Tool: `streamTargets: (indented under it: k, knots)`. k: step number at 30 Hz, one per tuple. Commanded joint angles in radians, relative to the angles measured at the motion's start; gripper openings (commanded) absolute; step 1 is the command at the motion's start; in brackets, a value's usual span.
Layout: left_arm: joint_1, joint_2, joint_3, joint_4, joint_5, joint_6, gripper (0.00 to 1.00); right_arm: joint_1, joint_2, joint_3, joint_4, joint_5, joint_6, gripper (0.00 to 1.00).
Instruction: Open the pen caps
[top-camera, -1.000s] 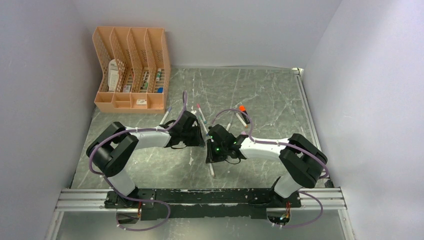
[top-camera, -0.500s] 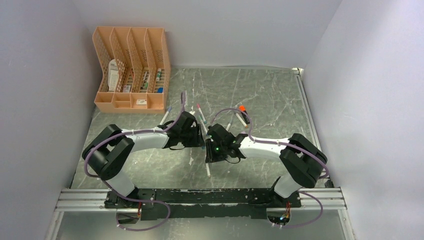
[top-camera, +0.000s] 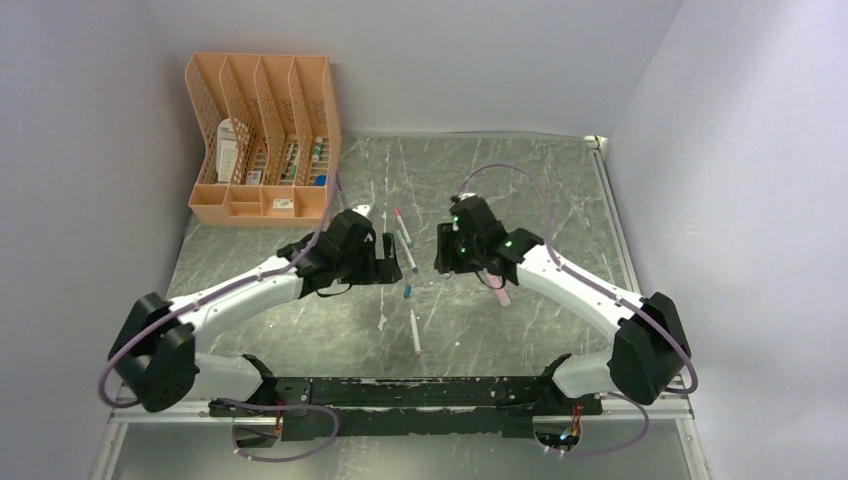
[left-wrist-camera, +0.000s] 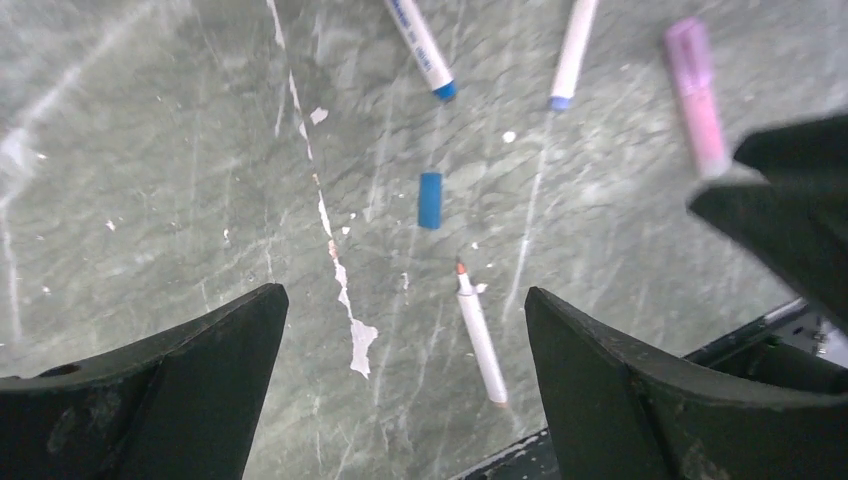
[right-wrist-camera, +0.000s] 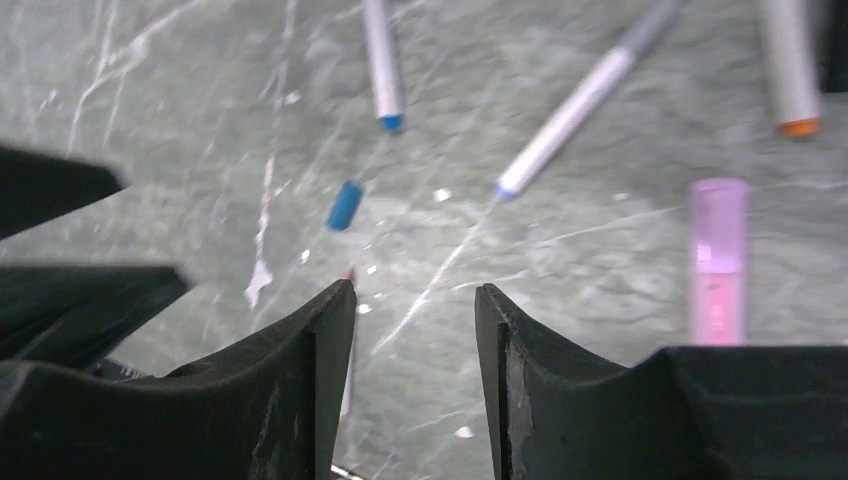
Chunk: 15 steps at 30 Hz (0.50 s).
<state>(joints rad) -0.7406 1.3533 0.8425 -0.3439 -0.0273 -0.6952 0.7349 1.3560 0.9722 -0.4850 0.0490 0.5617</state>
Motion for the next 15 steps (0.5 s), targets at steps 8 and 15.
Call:
streamTargets:
  k: [8,15]
  knots:
    - [0.022,-0.253,-0.039,-0.13,0.071,-0.017,1.0,-0.163,0.153,0.22,-0.059,-0.055,-0.201,0.44]
    - [0.016,-0.433,-0.13,-0.189,0.118,-0.072,1.0,-0.163,0.325,0.359,-0.049,-0.125,-0.221,0.41]
